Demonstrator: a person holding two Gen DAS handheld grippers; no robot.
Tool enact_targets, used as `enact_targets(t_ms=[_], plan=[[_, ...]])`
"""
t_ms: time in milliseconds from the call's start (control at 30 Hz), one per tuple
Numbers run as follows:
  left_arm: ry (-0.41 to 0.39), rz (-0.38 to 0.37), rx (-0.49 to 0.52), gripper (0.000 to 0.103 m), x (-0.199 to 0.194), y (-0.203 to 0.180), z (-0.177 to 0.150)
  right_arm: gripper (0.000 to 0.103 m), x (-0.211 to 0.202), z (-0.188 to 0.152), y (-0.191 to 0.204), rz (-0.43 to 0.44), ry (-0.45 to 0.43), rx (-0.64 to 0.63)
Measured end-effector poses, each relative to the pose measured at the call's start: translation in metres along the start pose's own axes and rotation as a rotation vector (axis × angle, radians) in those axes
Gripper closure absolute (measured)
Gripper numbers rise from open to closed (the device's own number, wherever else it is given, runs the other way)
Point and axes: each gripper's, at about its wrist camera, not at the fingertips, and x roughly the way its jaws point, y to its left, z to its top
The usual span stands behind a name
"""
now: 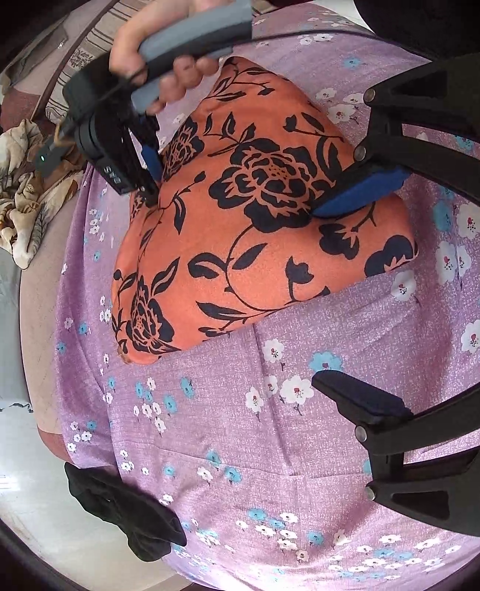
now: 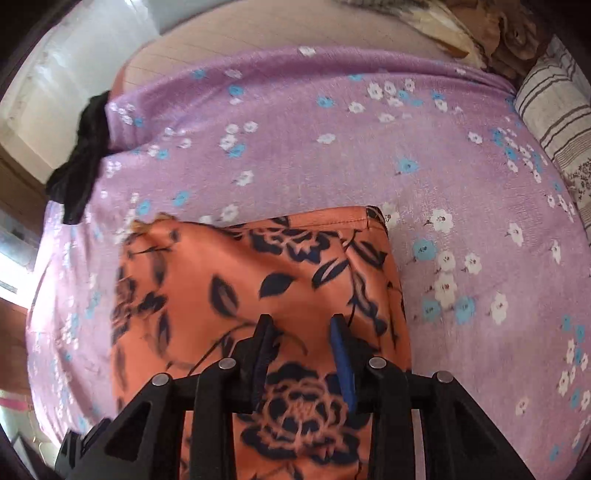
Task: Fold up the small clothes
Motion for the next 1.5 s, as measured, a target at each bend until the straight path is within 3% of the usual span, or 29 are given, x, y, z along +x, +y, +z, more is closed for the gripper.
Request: enact_targets(t_ms=[67, 133, 267, 367, 467, 567, 733, 900, 1033, 1100, 1167, 1267, 1400, 1500], plan=[[0.007, 0.005, -0.001, 0.016, 0.002, 0.001, 0.000, 0.068, 0.015, 0.012, -0.004, -0.009, 0.030, 0.019], [0.012, 0.004, -0.005, 0.015, 0.003, 0.002, 0.000, 0.067, 0.005, 0.021, 0.008, -0.031, 0.021, 0.004], [0.028, -0.013, -0.027, 0.014, 0.005, 0.005, 0.002, 0.067, -0.017, 0.021, 0.051, 0.140, -0.016, -0.101], [0.020, -0.004, -0.025, 0.012, 0.006, 0.005, 0.001, 0.067, -0.002, 0.020, 0.079, 0.227, 0.000, -0.126], [0.007, 0.009, -0.015, 0.012, 0.006, 0.006, 0.001, 0.067, 0.046, 0.021, 0.089, 0.151, 0.079, -0.095], [0.011, 0.011, -0.017, 0.012, 0.007, 0.005, 0.001, 0.068, 0.032, 0.019, 0.091, 0.149, 0.050, -0.098], [-0.001, 0.030, -0.008, 0.012, 0.005, -0.001, -0.001, 0.068, -0.019, -0.006, 0.067, 0.171, -0.001, -0.131], [-0.022, 0.060, 0.002, 0.010, 0.001, -0.009, -0.005, 0.068, -0.069, -0.061, 0.029, 0.181, -0.042, -0.127], [-0.025, 0.078, 0.014, 0.009, -0.001, -0.014, -0.008, 0.067, -0.061, -0.105, 0.003, 0.157, 0.001, -0.105], [-0.034, 0.087, 0.016, 0.009, -0.001, -0.015, -0.010, 0.067, -0.045, -0.119, -0.012, 0.249, -0.023, -0.059], [-0.044, 0.098, 0.020, 0.008, -0.003, -0.018, -0.011, 0.067, -0.042, -0.123, -0.019, 0.291, -0.066, -0.027], [-0.052, 0.106, 0.029, 0.007, -0.004, -0.018, -0.013, 0.068, -0.048, -0.120, -0.014, 0.272, -0.058, -0.054], [-0.048, 0.101, 0.023, 0.007, -0.004, -0.016, -0.012, 0.068, -0.059, -0.118, -0.024, 0.322, -0.078, -0.012], [-0.042, 0.096, 0.022, 0.006, -0.002, -0.014, -0.010, 0.068, -0.072, -0.115, -0.028, 0.301, -0.127, -0.021]])
